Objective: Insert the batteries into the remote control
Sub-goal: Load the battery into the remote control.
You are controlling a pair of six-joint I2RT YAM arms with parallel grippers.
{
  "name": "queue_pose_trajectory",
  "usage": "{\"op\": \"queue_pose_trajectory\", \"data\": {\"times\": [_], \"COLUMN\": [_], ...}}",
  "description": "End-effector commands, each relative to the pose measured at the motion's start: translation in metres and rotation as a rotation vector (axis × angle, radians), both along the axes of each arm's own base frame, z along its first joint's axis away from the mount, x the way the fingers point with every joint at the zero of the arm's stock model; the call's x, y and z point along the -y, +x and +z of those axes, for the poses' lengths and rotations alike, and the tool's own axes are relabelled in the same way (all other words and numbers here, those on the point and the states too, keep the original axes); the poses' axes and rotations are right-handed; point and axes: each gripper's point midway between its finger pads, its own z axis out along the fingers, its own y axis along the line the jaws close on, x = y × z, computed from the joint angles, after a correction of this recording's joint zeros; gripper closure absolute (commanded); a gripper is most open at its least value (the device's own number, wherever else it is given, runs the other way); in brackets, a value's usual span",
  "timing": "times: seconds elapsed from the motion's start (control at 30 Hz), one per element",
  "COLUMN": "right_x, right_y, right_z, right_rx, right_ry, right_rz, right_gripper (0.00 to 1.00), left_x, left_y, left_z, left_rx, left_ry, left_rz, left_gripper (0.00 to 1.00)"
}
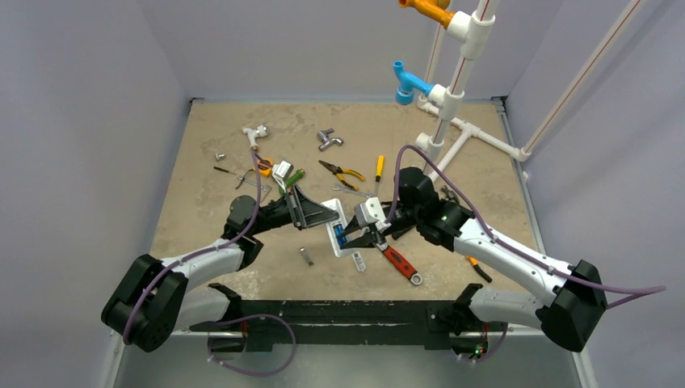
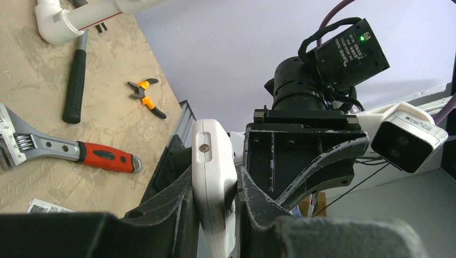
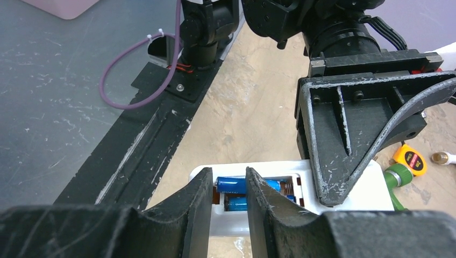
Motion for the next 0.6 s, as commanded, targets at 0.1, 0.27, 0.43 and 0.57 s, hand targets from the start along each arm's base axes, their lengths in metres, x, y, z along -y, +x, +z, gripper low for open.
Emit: {"op": "queue_pose_trajectory", "data": {"times": [0.1, 0.27, 0.43, 0.57], "right_x": [0.000, 0.000, -0.002, -0.004], "right_y": [0.003, 0.008, 0.014, 0.016], "right_z": [-0.002, -0.004, -0.006, -0.007], "right_rx": [0.003, -0.012, -0.017, -0.025], "right_ry": [0.010, 0.010, 0.013, 0.014], "right_rz": [0.006, -0.011, -0.020, -0.019], "right_gripper": [0.75, 0.80, 0.81, 0.82], "left_x": [0.000, 0.001, 0.002, 0.002], "left_y": [-0.007, -0.007, -0.008, -0.009], "left_z": [0.015, 0.016, 0.018, 0.019], "left_rx": [0.065, 0.067, 0.073, 0.074], "left_ry": [-0.040, -0.043, -0.044, -0.045], "left_rz": [-0.024, -0.025, -0.033, -0.036], "left_gripper": [1.00, 1.00, 1.00, 1.00]}}
